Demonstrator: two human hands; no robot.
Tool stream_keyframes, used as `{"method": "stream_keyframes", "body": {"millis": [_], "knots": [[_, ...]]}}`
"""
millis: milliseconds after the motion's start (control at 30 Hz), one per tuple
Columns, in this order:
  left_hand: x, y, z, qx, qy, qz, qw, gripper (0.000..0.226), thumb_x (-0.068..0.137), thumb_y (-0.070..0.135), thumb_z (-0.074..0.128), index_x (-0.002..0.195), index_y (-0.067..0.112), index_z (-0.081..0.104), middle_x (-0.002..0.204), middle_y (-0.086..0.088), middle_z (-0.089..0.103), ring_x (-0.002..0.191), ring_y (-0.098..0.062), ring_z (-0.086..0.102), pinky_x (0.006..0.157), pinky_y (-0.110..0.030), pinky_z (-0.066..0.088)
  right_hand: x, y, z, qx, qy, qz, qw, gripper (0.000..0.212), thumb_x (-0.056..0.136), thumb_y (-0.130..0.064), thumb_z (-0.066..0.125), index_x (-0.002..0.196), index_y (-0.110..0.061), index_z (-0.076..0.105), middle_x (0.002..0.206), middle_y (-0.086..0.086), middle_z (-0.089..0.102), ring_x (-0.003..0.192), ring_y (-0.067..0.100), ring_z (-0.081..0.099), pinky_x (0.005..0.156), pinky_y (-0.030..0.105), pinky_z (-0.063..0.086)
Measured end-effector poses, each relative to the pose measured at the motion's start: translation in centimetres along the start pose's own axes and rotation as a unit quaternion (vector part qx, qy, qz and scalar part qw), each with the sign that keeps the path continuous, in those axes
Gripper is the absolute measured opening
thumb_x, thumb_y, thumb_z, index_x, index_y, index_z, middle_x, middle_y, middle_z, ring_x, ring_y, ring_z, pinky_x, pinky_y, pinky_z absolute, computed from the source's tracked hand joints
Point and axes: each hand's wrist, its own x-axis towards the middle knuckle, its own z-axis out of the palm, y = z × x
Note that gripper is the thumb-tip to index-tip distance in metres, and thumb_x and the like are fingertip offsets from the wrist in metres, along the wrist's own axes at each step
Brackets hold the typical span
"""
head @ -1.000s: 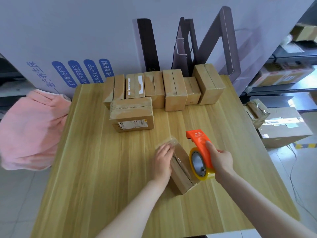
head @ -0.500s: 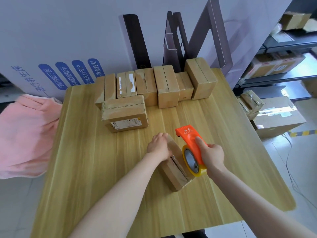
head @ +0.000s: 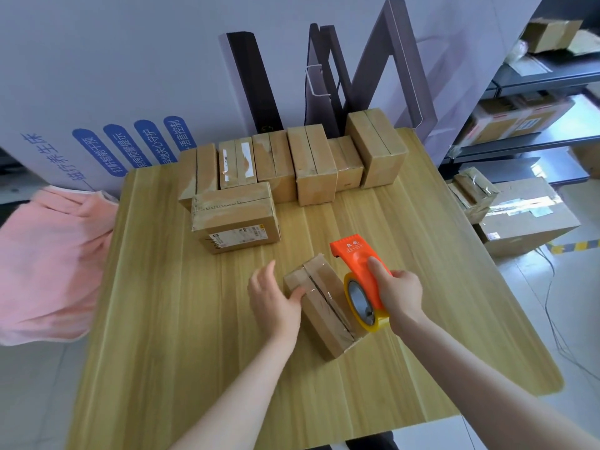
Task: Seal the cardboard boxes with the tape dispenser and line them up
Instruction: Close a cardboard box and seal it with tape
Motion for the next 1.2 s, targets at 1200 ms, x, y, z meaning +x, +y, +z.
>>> {"method": "stream_keyframes", "body": {"millis": [1200], "knots": [[7.9,4.1,0.6,0.205,-0.412,0.068,0.885,0.026,0.095,0.011,0.050,0.116,0.008,0.064,0.116,-0.009,0.066,0.074,-0.012,0.057,0.053,-0.012,0.039,-1.8,0.6,1.2,0.031,0.010,-0.034,0.999,0.053,0.082,-0.050,0.063,0.061,-0.002,0.063,0.053,0.008,0.055,0.052,0.021,0.052,0.053,0.032,0.041]]}}
